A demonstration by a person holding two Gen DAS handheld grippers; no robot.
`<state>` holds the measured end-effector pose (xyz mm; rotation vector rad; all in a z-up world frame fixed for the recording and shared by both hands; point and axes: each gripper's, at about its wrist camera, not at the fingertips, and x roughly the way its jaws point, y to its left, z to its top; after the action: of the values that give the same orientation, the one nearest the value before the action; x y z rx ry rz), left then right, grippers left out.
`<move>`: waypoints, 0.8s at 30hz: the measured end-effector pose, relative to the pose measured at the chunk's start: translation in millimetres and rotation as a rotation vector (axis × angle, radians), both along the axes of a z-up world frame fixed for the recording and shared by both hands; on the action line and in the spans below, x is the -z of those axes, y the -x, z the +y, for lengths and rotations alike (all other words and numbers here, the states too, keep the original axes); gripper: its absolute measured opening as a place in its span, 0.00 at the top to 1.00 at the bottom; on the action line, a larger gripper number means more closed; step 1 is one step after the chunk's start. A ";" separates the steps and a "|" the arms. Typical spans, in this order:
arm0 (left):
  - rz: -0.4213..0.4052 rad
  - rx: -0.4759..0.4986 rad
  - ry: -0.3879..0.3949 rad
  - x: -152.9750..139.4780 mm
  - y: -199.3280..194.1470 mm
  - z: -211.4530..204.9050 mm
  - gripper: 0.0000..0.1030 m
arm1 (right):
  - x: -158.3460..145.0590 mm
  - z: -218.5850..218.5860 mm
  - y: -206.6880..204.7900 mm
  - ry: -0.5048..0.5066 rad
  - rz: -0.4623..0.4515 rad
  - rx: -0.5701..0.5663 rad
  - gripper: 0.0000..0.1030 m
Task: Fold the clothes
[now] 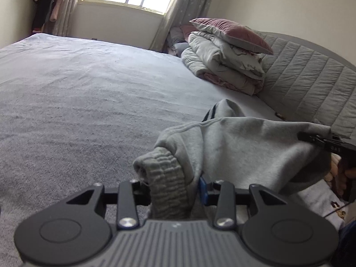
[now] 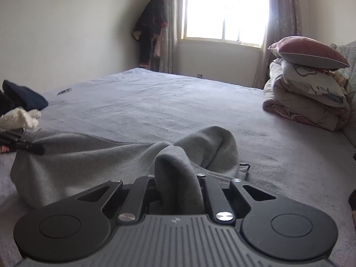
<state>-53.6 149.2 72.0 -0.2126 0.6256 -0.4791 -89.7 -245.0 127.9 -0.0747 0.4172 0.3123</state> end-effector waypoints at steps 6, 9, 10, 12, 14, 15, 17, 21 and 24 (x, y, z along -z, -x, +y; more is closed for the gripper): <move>-0.008 -0.007 0.053 -7.6 5.9 9.1 0.64 | -8.5 8.8 7.8 -0.051 -0.060 -0.036 0.87; -0.030 0.006 0.098 -15.5 9.7 12.1 0.67 | -14.4 15.3 14.2 -0.046 -0.084 -0.084 0.87; -0.038 0.011 0.101 -16.9 11.1 12.0 0.67 | -15.8 16.5 16.2 -0.041 -0.086 -0.100 0.87; -0.040 0.010 0.094 -16.8 10.7 10.5 0.66 | -16.2 18.0 18.5 -0.021 -0.072 -0.115 0.87; -0.011 -0.028 0.081 -11.2 4.3 9.6 0.61 | -14.5 17.2 18.1 0.004 -0.034 -0.112 0.87; 0.008 -0.046 0.080 -8.3 -0.4 10.1 0.53 | -13.0 15.7 17.3 0.014 -0.014 -0.100 0.87; 0.045 -0.079 0.084 -4.0 -10.4 11.4 0.41 | -10.0 12.2 15.4 0.030 0.024 -0.073 0.87; 0.096 -0.131 0.115 1.4 -25.8 11.8 0.18 | -2.3 -5.8 11.3 -0.006 0.059 0.013 0.61; 0.151 -0.161 0.119 8.2 -38.4 7.5 0.14 | 0.1 -23.4 2.8 -0.086 0.089 0.091 0.56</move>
<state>-15.2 156.8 63.9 -0.4112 0.7214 -0.3470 -92.5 -268.4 127.8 0.0422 0.4929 0.2438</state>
